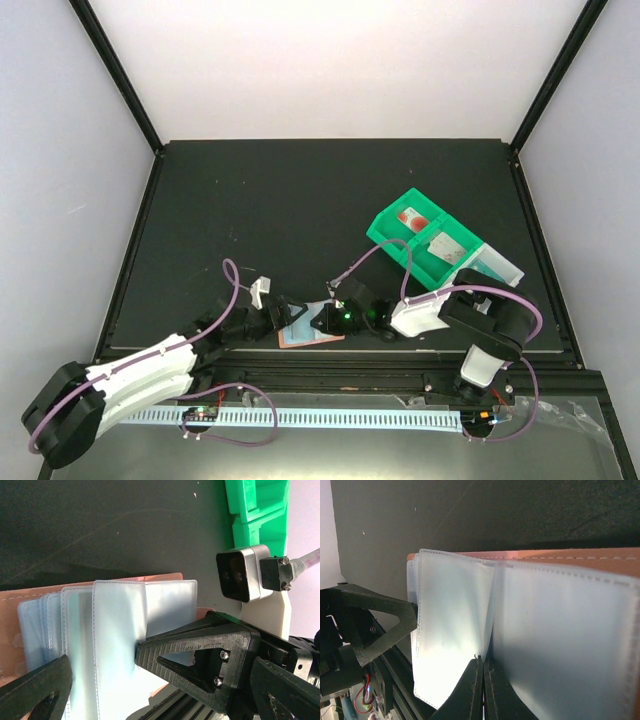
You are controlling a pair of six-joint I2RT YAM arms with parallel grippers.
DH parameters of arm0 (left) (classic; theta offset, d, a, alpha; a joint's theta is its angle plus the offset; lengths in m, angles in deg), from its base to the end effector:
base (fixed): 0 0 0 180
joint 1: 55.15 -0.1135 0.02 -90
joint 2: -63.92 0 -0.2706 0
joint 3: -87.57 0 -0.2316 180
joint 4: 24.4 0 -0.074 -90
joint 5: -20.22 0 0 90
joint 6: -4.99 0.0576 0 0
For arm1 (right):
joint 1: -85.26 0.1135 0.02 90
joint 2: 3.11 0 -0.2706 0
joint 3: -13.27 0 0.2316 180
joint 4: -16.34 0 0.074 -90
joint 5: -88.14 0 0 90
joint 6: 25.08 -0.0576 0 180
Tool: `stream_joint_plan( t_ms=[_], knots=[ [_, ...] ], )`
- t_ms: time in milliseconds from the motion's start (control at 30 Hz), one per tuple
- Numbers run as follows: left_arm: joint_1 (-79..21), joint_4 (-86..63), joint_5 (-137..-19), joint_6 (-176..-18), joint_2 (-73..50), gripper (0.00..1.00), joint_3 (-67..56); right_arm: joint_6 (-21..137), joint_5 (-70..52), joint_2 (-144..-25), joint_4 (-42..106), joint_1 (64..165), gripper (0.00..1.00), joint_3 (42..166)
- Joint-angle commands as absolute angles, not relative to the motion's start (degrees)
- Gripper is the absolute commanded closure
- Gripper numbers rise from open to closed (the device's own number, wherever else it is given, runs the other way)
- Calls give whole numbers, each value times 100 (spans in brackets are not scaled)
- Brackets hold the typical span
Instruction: Take the credit cards out of the card holder
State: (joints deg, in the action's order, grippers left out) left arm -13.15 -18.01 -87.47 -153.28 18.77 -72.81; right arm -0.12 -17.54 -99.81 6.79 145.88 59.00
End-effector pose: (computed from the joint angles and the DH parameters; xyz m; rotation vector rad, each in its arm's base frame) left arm 0.0979 -0.1117 0.1374 -0.3524 2.4468 -1.3410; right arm 0.1309 0.2643 0.1167 -0.0637 2.7125 1.2576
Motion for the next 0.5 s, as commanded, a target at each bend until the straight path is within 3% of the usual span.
stream_joint_plan(
  t_ms=[0,467],
  knots=[
    [-1287,-1962,-9237,-15489,1787,1,-6987,-80,-1798,-10032,273,14617,99,5907],
    [-1287,-1962,-9333,-15447,2011,1,-6933,-181,-1829,-10127,51,14591,94,5835]
  ],
)
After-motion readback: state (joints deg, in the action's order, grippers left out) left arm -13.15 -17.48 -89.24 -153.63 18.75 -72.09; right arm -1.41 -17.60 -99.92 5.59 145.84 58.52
